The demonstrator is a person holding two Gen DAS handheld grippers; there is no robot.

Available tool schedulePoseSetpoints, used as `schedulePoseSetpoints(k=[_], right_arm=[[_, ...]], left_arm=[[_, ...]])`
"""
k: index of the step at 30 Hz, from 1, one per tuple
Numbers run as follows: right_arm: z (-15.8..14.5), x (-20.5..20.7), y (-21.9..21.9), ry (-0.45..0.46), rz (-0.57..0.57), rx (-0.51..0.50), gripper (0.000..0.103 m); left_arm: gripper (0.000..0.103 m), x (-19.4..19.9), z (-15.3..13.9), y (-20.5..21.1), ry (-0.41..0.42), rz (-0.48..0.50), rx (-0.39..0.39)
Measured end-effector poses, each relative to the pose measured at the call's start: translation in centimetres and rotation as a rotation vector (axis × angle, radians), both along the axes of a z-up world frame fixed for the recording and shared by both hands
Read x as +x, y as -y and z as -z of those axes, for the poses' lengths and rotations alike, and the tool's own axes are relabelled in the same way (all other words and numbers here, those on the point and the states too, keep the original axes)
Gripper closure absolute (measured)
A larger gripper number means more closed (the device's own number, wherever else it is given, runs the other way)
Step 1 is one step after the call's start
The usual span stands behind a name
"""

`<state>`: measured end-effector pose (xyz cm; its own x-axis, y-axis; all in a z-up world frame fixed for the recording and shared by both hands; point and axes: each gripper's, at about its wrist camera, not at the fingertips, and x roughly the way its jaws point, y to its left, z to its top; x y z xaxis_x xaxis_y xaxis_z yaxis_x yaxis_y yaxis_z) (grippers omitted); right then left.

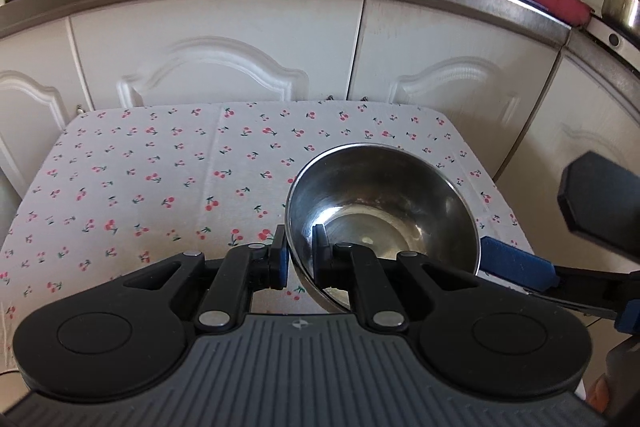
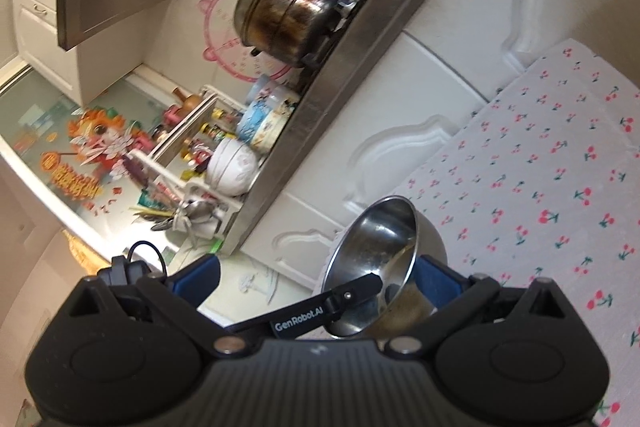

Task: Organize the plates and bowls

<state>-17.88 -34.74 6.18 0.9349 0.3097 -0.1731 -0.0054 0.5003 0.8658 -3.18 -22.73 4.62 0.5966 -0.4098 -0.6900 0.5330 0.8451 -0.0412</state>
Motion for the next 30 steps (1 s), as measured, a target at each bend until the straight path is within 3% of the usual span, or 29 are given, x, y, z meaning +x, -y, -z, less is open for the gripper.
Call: schedulePoseSetpoints(k=[17, 30], right_arm=[[-2.3, -4.0, -2.7, 0.045, -0.036, 0.015, 0.000], [-0.5, -8.6, -2.5, -0.021, 0.042, 0.019, 0.000]], left_arm=[[0.094, -4.3, -2.3, -3.4, -0.008, 0.021, -0.089], [0.092, -7.3, 0.0, -1.2, -0.063, 0.090, -0.080]])
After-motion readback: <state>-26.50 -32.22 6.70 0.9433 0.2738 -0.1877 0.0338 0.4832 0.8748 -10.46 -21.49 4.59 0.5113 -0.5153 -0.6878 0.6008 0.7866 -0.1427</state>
